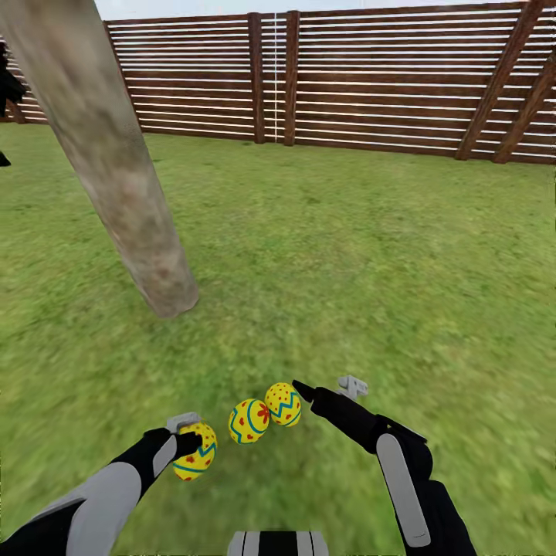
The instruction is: Take the three Easter eggs out of the wicker basket on the lawn in the garden, then place them on the lawn next to a single tree (choose any tree) so that all three eggs are next to the same tree and none are left in the basket.
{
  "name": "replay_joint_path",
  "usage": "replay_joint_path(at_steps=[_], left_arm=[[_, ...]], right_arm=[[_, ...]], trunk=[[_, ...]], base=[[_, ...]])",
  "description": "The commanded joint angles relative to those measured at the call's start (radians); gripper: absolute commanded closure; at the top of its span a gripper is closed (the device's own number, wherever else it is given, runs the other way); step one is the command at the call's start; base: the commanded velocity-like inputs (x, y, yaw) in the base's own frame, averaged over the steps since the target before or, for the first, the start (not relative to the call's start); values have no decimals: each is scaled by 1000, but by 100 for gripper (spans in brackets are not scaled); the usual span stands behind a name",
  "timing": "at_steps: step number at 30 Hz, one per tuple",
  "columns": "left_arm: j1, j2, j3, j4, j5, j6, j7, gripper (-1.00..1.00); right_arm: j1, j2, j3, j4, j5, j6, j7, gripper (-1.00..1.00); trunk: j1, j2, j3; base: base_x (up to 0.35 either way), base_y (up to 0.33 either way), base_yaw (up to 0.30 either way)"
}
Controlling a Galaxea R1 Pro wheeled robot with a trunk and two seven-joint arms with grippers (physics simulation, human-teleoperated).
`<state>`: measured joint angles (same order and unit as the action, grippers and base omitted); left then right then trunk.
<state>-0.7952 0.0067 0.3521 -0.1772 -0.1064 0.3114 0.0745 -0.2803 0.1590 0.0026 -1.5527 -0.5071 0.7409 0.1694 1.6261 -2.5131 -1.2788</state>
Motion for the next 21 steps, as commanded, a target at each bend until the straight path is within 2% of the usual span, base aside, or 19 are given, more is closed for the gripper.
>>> replay_joint_path(at_steps=[1,3,12,21], left_arm=[[0,-1,8,-6,-10,13,0,-100],[0,-1,7,-8,-11,21,0,-100],[0,-1,7,-8,-11,26,1,-100],[0,-1,7,-8,-12,26,1,-100]], right_arm=[[0,0,-1,0,3,5,5,-100],[0,1,-2,0,2,5,6,-100],[0,2,-1,-1,2,5,5,-100],[0,1,-1,-1,4,5,5,-100]], trunk=[[-1,0,3],[-2,0,11],[-6,3,46],[-10,5,81]], base=[[-53,0,0],[-30,0,0],[-208,0,0],[-72,0,0]])
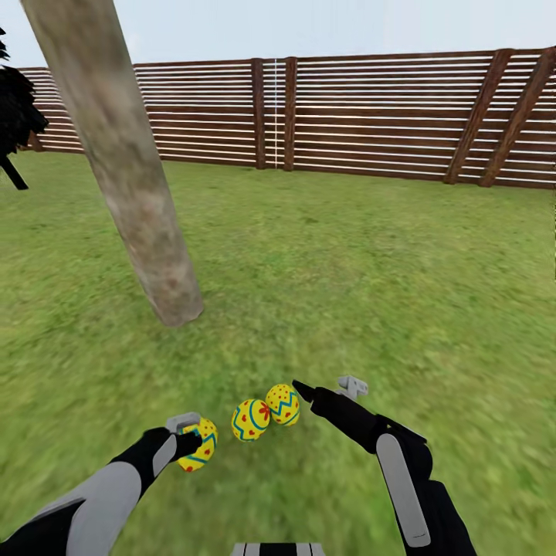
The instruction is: Take the three Easter eggs out of the wicker basket on the lawn in the garden, then place them on the lawn next to a single tree (choose any tree) so that all three eggs are next to the same tree and none are left in the basket.
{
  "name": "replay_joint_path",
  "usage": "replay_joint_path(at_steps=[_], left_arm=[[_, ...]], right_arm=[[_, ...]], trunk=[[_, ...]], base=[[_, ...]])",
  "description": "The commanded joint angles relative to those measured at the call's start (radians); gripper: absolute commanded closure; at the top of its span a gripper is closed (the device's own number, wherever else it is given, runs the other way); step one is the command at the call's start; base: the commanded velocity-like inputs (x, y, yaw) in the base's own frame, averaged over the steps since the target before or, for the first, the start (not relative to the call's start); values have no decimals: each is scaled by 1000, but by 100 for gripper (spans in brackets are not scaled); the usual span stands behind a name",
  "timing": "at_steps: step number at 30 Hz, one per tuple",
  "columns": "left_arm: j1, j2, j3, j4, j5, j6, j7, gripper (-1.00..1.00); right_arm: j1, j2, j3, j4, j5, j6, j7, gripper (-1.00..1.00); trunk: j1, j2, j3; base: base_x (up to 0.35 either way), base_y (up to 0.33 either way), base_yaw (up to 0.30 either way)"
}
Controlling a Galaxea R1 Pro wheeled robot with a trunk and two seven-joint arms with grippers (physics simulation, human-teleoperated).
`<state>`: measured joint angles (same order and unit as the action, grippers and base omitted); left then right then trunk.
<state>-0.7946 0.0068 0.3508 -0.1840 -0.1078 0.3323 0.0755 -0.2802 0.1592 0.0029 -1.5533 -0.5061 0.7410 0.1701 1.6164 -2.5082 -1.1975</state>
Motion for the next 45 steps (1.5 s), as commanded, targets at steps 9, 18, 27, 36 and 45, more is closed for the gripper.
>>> replay_joint_path(at_steps=[9,18,27,36,45], left_arm=[[0,-1,8,-2,-10,5,0,-100],[0,-3,4,-2,-10,4,1,-100],[-1,-4,-1,-2,-13,5,6,-100],[0,-4,-4,-2,-20,5,5,-100],[0,-1,-4,-2,-22,37,3,-100]], right_arm=[[0,0,-1,-1,3,5,3,-100],[0,1,-1,-1,9,8,2,-100],[-2,4,-3,1,10,22,-39,-100],[-5,-9,-11,-3,14,149,-192,-100],[25,-19,-92,-8,2,165,-207,-100]], trunk=[[-4,2,34],[-8,4,69],[-12,6,104],[-16,8,139],[-50,70,167]], base=[[-109,0,0],[-316,0,0],[-200,0,0],[-9,0,0],[0,0,0]])
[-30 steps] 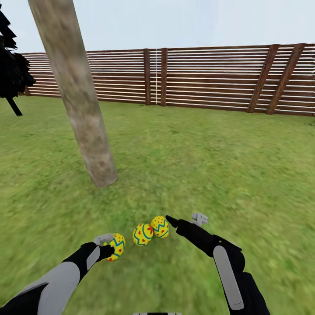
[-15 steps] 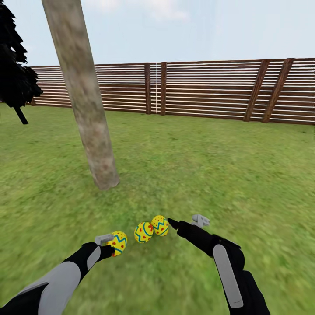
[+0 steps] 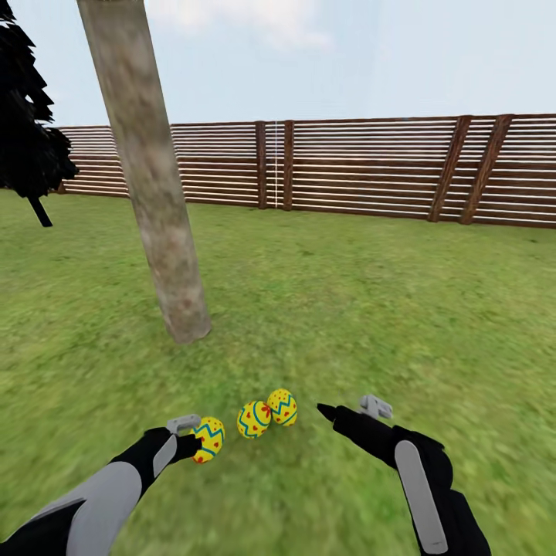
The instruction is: Take the three Easter eggs out of the wicker basket on the lawn in the garden, then place them on the lawn next to a single tree (choose any tree) so that all three eggs are next to the same tree and none are left in the basket.
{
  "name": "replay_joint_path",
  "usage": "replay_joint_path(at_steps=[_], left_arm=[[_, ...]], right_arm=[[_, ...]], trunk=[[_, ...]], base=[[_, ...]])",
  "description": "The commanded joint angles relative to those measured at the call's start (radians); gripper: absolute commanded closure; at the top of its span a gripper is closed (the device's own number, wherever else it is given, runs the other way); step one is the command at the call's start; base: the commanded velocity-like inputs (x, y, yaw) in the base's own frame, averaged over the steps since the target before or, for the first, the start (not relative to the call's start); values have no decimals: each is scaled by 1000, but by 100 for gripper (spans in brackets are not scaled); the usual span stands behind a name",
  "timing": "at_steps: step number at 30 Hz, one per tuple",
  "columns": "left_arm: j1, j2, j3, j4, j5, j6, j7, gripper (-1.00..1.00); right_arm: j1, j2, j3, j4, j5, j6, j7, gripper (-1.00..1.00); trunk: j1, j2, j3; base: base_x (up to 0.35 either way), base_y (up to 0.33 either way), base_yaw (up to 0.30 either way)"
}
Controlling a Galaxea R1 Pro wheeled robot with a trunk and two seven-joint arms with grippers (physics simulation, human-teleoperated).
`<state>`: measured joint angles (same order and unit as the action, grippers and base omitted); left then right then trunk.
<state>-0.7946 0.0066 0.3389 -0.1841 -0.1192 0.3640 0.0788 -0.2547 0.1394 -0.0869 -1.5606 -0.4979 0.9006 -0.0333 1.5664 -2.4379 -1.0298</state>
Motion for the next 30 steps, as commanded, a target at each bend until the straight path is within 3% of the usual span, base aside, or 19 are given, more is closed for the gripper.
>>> replay_joint_path(at_steps=[1,30], left_arm=[[0,-1,8,-2,-10,6,0,-100],[0,1,2,0,-13,10,2,-100]], right_arm=[[4,1,-6,-1,-7,5,-3,-100],[16,0,-19,20,0,-1,-12,-100]], trunk=[[-4,7,2],[-115,210,84]], base=[[0,0,0],[0,0,0]])
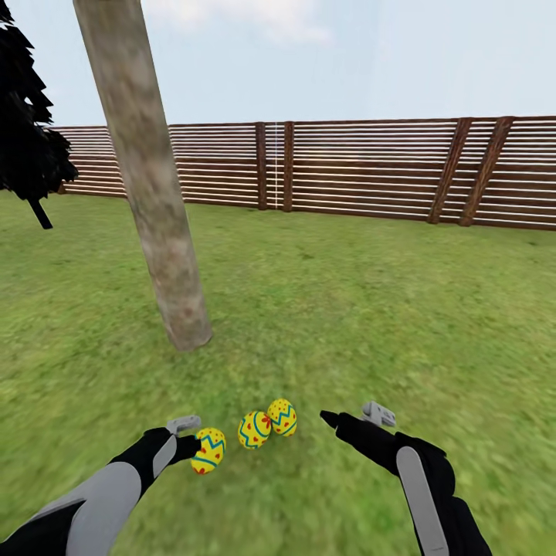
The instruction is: Take the three Easter eggs out of the wicker basket on the lawn in the garden, then place them on the lawn next to a single tree (choose any tree) so that all three eggs are next to the same tree and none are left in the basket.
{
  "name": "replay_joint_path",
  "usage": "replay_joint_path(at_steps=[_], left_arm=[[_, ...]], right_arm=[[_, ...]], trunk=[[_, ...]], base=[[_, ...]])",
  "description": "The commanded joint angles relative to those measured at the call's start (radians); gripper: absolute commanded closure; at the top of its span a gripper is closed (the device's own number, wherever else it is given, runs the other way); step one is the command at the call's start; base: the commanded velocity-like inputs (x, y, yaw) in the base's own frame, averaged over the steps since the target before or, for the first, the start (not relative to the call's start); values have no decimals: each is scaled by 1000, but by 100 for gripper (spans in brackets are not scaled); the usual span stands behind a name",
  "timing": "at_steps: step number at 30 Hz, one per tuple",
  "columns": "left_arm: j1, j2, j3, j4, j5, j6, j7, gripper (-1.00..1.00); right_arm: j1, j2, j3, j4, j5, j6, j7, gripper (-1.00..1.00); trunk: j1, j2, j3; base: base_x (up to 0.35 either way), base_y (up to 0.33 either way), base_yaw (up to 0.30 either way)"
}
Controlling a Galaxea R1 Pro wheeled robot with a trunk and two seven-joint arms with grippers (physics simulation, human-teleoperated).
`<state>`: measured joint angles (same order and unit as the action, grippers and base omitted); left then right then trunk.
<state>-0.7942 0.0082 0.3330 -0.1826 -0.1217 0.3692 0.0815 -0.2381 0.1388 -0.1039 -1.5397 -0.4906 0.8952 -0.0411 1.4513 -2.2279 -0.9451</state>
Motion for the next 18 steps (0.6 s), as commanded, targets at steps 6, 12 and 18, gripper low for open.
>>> replay_joint_path(at_steps=[6,12,18], left_arm=[[0,1,8,-1,-10,5,1,-100],[1,0,8,-1,-10,5,5,-100],[20,35,9,6,-8,-6,7,-100]], right_arm=[[9,-26,-12,97,2,-57,-4,-100],[86,-106,-14,149,2,-205,-5,-100],[139,-138,-15,228,1,-305,-3,-100]], trunk=[[-23,42,18],[-46,84,37],[-69,126,56]], base=[[0,0,0],[0,0,0],[0,0,0]])
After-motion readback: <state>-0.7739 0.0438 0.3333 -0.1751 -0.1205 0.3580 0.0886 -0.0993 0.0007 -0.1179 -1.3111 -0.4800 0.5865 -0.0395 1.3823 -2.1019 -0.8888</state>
